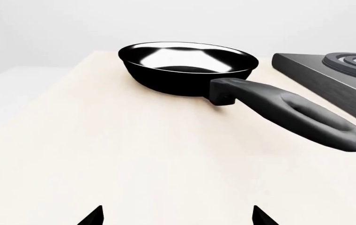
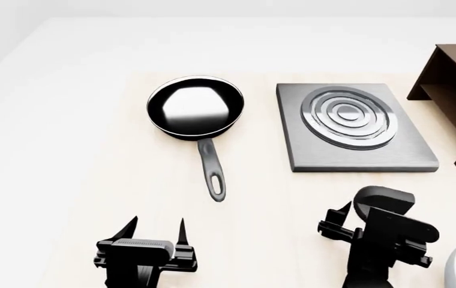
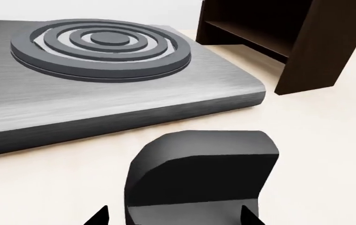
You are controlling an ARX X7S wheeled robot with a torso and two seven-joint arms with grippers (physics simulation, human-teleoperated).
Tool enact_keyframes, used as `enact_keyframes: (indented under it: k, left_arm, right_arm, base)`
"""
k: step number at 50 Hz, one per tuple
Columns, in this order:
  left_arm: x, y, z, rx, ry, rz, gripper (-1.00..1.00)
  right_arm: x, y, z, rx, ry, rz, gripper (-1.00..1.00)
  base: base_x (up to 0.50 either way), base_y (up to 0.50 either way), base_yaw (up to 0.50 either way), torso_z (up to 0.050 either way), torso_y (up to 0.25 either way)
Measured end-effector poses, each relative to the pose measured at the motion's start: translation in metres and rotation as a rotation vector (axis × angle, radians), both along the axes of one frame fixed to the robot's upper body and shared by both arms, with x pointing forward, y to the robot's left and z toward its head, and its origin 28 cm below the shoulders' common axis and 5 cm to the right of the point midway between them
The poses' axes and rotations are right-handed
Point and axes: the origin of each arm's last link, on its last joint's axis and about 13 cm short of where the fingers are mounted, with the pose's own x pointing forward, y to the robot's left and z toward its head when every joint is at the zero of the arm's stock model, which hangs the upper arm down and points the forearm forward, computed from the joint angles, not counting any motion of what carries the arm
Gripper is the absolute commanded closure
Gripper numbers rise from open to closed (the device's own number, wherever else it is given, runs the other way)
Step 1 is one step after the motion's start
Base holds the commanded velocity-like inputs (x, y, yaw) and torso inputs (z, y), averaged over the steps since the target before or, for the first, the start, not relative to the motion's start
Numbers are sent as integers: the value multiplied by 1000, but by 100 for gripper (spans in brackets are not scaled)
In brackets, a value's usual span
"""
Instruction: Turn on the stove.
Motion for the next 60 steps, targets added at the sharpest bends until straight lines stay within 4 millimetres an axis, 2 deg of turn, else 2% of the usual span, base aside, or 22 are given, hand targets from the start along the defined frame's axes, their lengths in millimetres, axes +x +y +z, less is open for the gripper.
enact_keyframes:
  k: [15,36,45,60]
  left_arm:
    - [0,-1,0,-6,2,-1,-100]
    - [1,-1,-1,-4,-1,1,-100]
    - [2,-1,-1,-2,-1,2,-100]
    - [2,-1,0,-3,0,1,-100]
  right_arm:
    - [-2,1,-7,28,-45,-28,-100]
    - [-9,-2,7,-92,-8,-12,-100]
    - [-10,-2,38,-144,-129,-23,-100]
    - [-25,-1,118,-168,-413,3,-100]
  base:
    - [0,0,-2,-4,-4]
    - [0,0,0,0,0]
    - [0,0,0,0,0]
    - [0,0,0,0,0]
